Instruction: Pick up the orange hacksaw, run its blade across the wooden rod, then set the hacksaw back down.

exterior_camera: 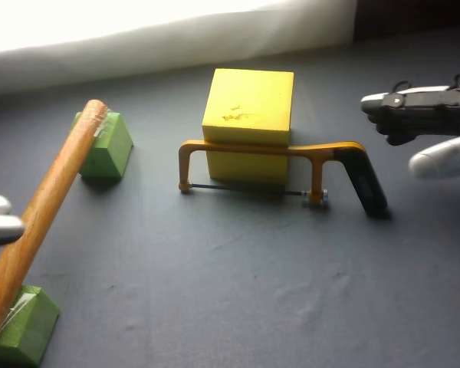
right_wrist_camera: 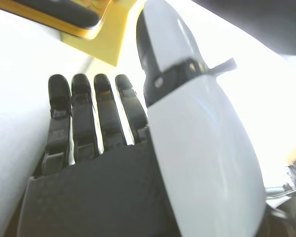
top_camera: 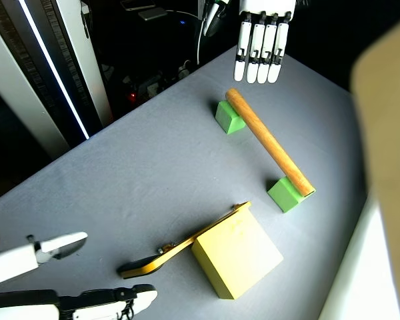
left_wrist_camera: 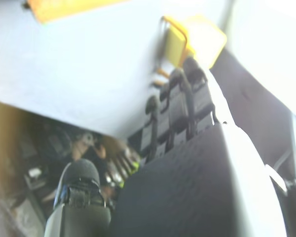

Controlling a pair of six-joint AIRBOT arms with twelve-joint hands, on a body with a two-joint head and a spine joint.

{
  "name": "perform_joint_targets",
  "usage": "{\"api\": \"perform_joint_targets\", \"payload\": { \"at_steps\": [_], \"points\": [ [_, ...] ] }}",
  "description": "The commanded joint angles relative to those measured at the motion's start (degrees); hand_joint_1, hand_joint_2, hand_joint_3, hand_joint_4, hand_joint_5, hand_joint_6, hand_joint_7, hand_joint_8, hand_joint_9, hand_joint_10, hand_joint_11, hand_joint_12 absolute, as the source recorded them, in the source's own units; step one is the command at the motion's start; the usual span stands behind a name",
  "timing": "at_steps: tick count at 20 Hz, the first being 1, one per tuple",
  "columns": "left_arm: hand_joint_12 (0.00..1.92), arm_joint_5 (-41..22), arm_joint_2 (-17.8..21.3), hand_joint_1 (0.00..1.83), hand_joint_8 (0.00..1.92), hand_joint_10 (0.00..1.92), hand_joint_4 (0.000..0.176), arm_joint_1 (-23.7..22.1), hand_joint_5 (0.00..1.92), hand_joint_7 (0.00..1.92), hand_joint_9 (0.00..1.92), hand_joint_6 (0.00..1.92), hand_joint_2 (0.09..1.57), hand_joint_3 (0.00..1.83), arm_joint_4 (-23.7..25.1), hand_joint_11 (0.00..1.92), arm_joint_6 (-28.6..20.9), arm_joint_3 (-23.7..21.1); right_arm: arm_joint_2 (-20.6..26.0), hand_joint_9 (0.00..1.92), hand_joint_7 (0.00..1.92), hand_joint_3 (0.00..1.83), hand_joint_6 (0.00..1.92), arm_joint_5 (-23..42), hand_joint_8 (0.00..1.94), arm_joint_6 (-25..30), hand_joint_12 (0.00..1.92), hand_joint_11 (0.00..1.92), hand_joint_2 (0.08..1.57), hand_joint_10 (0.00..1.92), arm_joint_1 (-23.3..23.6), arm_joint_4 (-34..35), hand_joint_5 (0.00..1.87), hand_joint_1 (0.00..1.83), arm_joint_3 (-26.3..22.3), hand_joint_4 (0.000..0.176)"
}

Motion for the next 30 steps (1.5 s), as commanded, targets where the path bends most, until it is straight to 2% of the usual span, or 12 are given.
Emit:
{"api": "perform_joint_targets", "payload": {
  "at_steps": [1,6,7,10,17,19,22,24,25,28,29,30],
  "points": [
    [0.38,-0.76,0.61,0.0,0.0,0.0,0.0,-0.68,0.1,0.14,0.15,0.0,1.22,0.0,-1.95,0.0,-0.23,-0.04,0.19,0.13,0.09,0.01,0.0,3.11,0.0,0.44,0.54,0.0,1.17,0.0,0.56,4.02,0.06,0.85,0.44,0.0],
    [0.35,-1.68,1.3,0.0,0.0,0.0,0.0,-0.79,0.07,0.11,0.14,0.0,1.22,0.0,-1.75,0.0,1.81,-0.91,-2.24,0.15,0.1,0.0,0.0,1.43,0.0,-4.48,0.58,0.0,1.17,0.0,-1.0,10.91,0.06,0.84,0.94,0.0],
    [0.38,-1.21,1.3,0.0,0.0,0.0,0.0,-1.1,0.08,0.11,0.15,0.0,1.22,0.0,-1.71,0.0,1.7,-0.89,-2.79,0.16,0.11,0.0,0.01,1.55,0.01,-4.85,0.59,0.0,1.15,0.01,-1.33,11.8,0.07,0.9,1.2,0.0],
    [0.45,-0.97,1.56,0.0,0.0,0.0,0.0,-0.73,0.1,0.15,0.17,0.0,1.22,0.0,-1.09,0.0,1.69,-1.14,-4.43,0.15,0.11,0.0,0.0,0.8,0.0,-5.52,0.54,0.0,1.18,0.0,-1.57,12.79,0.08,0.84,1.55,0.0],
    [0.39,0.01,1.8,0.0,0.0,0.0,0.0,-0.28,0.06,0.12,0.15,0.0,1.22,0.0,6.34,0.0,-1.18,-1.74,-7.49,0.15,0.09,0.0,0.0,-0.78,0.0,-6.89,0.6,0.0,1.16,0.0,-0.72,13.03,0.07,0.85,2.26,0.0],
    [0.45,1.17,1.79,0.0,0.01,0.01,0.0,-0.18,0.09,0.15,0.18,0.01,1.22,0.0,7.78,0.0,-1.74,-2.39,-8.1,0.11,0.06,0.0,0.0,-2.19,0.0,-7.36,0.53,0.0,1.18,0.0,-0.3,13.03,0.06,0.83,2.73,0.0],
    [0.43,2.85,1.72,0.0,0.0,0.0,0.0,0.3,0.1,0.13,0.15,0.01,1.22,0.0,10.5,0.0,-6.77,-3.73,-9.58,0.12,0.08,0.0,0.0,-2.36,0.0,-7.45,0.57,0.0,1.18,0.0,0.01,13.03,0.06,0.82,4.49,0.0],
    [0.46,5.7,0.97,0.0,0.0,0.0,0.0,1.24,0.12,0.13,0.15,0.01,1.23,0.0,11.15,0.0,-7.96,-4.53,-10.82,0.1,0.06,0.01,0.0,-2.97,0.0,-7.53,0.56,0.0,1.19,0.0,0.59,13.03,0.04,0.77,5.39,0.0],
    [0.5,7.33,0.53,0.0,0.01,0.01,0.0,1.68,0.13,0.15,0.17,0.01,1.23,0.0,11.15,0.0,-7.95,-4.89,-11.25,0.12,0.08,0.0,0.01,-3.06,0.01,-7.55,0.55,0.0,1.16,0.01,0.65,13.03,0.05,0.86,5.65,0.0],
    [0.42,13.49,-0.99,0.0,0.0,0.0,0.0,2.89,0.12,0.12,0.13,0.01,1.22,0.0,11.08,0.0,-7.95,-6.38,-13.09,0.13,0.09,0.0,0.01,-3.51,0.0,-7.6,0.56,0.0,1.15,0.0,1.3,13.03,0.06,0.85,6.34,0.0],
    [0.43,14.67,-1.71,0.0,0.0,0.0,0.0,3.43,0.13,0.14,0.16,0.0,1.22,0.0,11.01,0.0,-7.94,-6.44,-13.5,0.11,0.06,0.0,0.0,-3.79,0.0,-7.69,0.48,0.0,1.17,0.0,1.56,13.03,0.03,0.83,6.4,0.0],
    [0.43,16.19,-2.53,0.0,0.01,0.0,0.0,4.1,0.13,0.15,0.16,0.0,1.22,0.0,10.79,0.0,-7.6,-6.43,-13.98,0.13,0.09,0.0,0.01,-4.02,0.01,-7.71,0.5,0.0,1.15,0.01,1.85,13.03,0.07,0.89,6.56,0.0]
  ]
}}
